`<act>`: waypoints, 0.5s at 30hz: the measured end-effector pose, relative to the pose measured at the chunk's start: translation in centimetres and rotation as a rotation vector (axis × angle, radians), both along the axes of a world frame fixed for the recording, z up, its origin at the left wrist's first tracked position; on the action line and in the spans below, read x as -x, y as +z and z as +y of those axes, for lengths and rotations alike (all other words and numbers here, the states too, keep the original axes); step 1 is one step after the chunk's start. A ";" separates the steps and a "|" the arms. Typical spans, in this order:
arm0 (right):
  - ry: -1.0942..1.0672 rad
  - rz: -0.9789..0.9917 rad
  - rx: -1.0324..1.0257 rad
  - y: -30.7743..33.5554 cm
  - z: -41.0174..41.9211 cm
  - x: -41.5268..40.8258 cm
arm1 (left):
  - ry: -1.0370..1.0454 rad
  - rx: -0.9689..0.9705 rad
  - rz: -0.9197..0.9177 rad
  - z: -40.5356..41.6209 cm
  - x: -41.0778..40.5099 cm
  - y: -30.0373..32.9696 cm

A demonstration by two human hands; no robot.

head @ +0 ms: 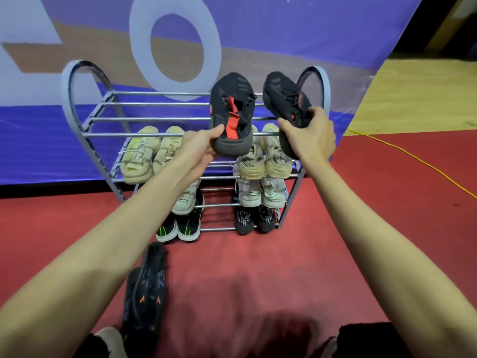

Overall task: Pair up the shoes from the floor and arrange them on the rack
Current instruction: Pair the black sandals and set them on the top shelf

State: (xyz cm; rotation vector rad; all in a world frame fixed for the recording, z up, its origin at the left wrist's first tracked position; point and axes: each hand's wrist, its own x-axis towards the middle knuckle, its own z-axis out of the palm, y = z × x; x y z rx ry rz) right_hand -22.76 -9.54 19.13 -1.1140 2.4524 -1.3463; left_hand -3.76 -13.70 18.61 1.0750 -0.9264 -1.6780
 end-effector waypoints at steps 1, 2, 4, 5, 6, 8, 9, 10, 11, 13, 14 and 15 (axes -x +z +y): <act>-0.012 0.014 -0.007 0.0 -1.2 0.0 | -0.003 -0.001 -0.004 -0.8 0.5 -0.1; -0.025 0.026 -0.013 0.0 -2.2 0.0 | -0.002 -0.006 -0.010 -1.5 1.0 -0.2; -0.044 0.053 -0.027 0.0 -4.0 -0.1 | -0.008 -0.013 -0.017 -2.7 1.7 -0.6; -0.051 0.069 -0.039 -0.1 -4.8 -0.1 | -0.010 -0.012 -0.015 -3.2 2.0 -0.8; -0.058 0.088 -0.053 -0.1 -5.4 -0.1 | -0.011 -0.006 -0.012 -3.7 2.3 -0.9; -0.064 0.124 -0.080 -0.3 -6.5 0.1 | -0.011 -0.001 -0.002 -4.4 2.9 -1.0; -0.065 0.137 -0.094 -0.3 -6.9 0.3 | -0.011 0.000 0.006 -4.6 3.1 -0.9; -0.066 0.148 -0.107 -0.4 -7.2 0.4 | -0.010 0.001 0.012 -4.9 3.4 -0.8; -0.066 0.154 -0.121 -0.5 -7.5 0.6 | -0.007 0.002 0.014 -5.1 3.7 -0.8; -0.064 0.163 -0.144 -0.8 -8.0 0.9 | 0.002 -0.005 0.001 -5.6 4.3 -0.8; -0.063 0.167 -0.153 -0.9 -8.3 1.1 | 0.002 -0.010 -0.006 -5.8 4.5 -0.8; -0.063 0.169 -0.162 -1.0 -8.5 1.2 | 0.000 -0.016 -0.007 -6.0 4.9 -0.9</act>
